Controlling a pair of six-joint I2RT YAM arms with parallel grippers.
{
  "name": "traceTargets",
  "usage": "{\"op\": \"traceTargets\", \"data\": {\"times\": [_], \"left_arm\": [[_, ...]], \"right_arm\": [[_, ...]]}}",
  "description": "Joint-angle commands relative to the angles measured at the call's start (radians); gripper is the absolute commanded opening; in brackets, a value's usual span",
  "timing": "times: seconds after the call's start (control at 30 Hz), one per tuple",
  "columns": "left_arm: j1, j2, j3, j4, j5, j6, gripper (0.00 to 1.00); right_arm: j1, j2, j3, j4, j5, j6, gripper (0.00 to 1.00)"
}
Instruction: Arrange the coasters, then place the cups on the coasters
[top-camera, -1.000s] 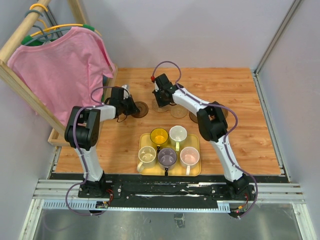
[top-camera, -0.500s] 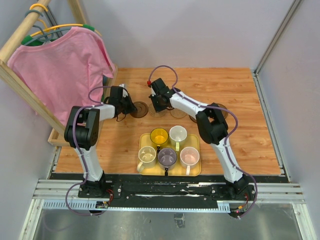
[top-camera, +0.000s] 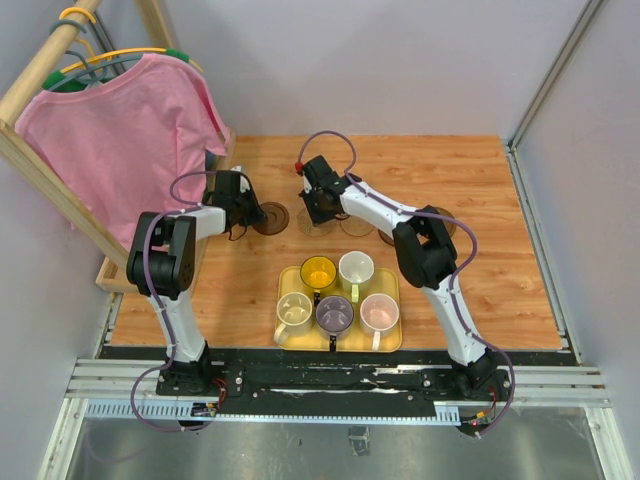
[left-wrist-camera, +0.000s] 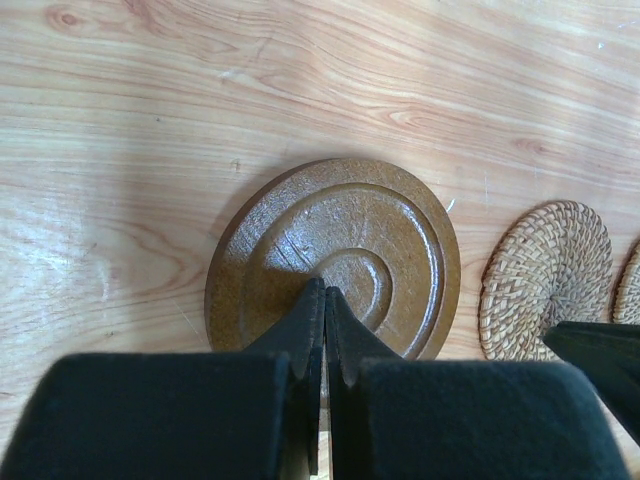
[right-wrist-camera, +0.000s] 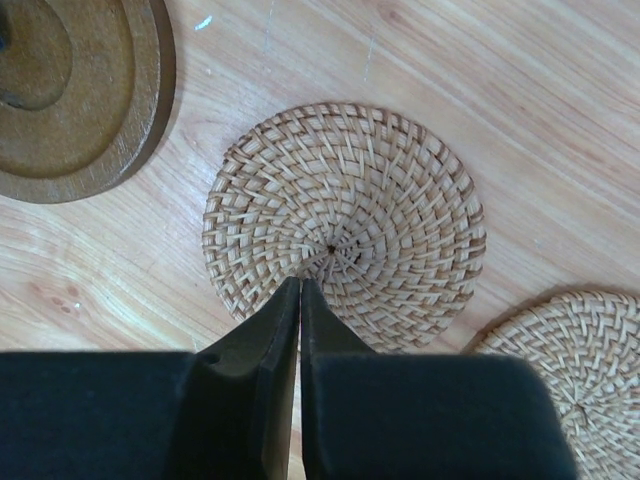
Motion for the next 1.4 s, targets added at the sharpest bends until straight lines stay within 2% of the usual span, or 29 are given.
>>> {"op": "traceTargets", "data": {"times": [0.0, 0.17, 0.3, 0.5, 0.73, 0.97, 1.17, 1.37], "left_arm": [[0.005, -0.01, 0.022, -0.014, 0.038, 0.013, 0.01], [0.005, -0.045, 0.014, 0.02, 0.101, 0.014, 0.0], [0.004, -0.093, -0.006, 0.046, 0.136, 0.014, 0.02], [-0.013, -0.167, -0.031, 0.069, 0.168, 0.012, 0.06], [-0.087, -0.185, -0.044, 0.079, 0.176, 0.027, 0.08], [-0.152, -0.132, -0.027, 0.105, 0.216, 0.032, 0.08], [-0.216, -0.053, 0.03, 0.1, 0.209, 0.025, 0.08], [-0.23, 0.031, 0.066, 0.131, 0.247, -0.006, 0.08]], "right_arm": [[0.027, 0.006, 0.082, -0.097, 0.036, -0.037, 0.05], [0.026, -0.029, 0.124, -0.097, 0.064, -0.059, 0.08], [0.02, -0.091, 0.089, -0.082, 0.096, -0.065, 0.08], [-0.032, -0.202, -0.075, -0.058, 0.143, -0.031, 0.07], [-0.14, -0.322, -0.301, 0.014, 0.095, 0.024, 0.06], [-0.192, -0.321, -0.396, 0.041, 0.081, 0.02, 0.05], [-0.202, -0.275, -0.387, 0.054, 0.035, 0.007, 0.05], [-0.201, -0.242, -0.372, 0.05, 0.015, 0.004, 0.05]]}}
